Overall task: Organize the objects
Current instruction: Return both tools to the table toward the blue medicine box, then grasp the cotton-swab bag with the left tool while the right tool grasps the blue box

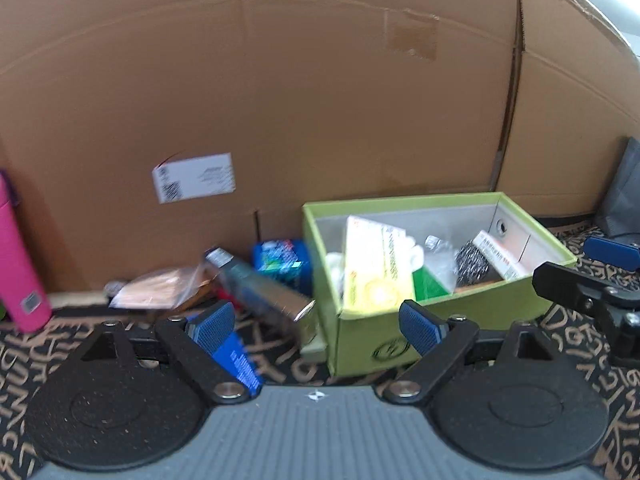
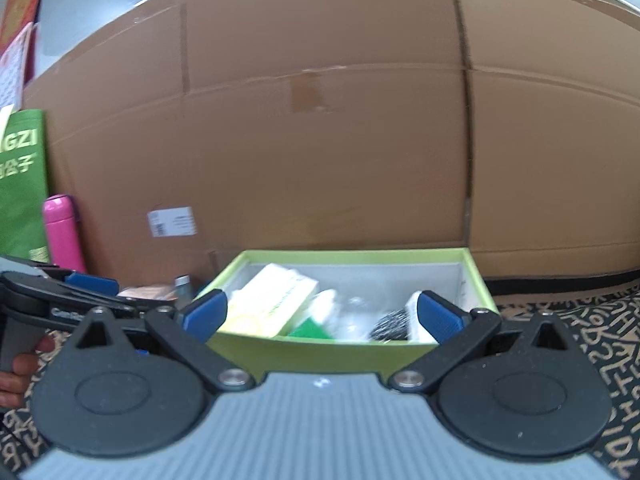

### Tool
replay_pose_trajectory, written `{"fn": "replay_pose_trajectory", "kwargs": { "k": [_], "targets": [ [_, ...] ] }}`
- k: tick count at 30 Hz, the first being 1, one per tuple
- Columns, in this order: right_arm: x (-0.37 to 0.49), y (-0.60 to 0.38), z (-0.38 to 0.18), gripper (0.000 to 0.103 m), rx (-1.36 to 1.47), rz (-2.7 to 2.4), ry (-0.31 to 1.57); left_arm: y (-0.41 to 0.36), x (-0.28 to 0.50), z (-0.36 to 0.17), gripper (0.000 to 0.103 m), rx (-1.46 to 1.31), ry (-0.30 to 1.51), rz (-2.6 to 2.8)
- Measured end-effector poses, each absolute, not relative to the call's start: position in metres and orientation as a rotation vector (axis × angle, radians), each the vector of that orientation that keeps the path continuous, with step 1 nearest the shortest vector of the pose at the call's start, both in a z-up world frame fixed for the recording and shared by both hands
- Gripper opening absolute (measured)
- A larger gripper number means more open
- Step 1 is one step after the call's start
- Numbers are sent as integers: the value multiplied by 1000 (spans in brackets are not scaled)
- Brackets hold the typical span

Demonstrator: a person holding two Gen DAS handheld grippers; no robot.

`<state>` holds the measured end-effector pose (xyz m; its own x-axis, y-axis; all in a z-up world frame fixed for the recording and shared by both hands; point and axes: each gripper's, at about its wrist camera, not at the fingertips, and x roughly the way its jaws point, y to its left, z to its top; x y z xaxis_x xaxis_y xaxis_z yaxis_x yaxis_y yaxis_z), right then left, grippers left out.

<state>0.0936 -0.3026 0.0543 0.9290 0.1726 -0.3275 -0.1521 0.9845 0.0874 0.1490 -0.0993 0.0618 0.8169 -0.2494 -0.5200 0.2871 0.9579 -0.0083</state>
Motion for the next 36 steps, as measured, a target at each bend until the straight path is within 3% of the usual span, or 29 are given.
{"fn": "replay_pose_trajectory", "kwargs": {
  "k": [12,24,36],
  "targets": [
    [66,-243,45,103,6,279,378,-41,123,39,92,22,605,-231],
    [91,-150,-5,103,-101,454,529,40,127,9,92,-68,697,-118],
    [158,-81,-32,91,-174,409,576,63,192,11,92,-123,660,-147]
  ]
}}
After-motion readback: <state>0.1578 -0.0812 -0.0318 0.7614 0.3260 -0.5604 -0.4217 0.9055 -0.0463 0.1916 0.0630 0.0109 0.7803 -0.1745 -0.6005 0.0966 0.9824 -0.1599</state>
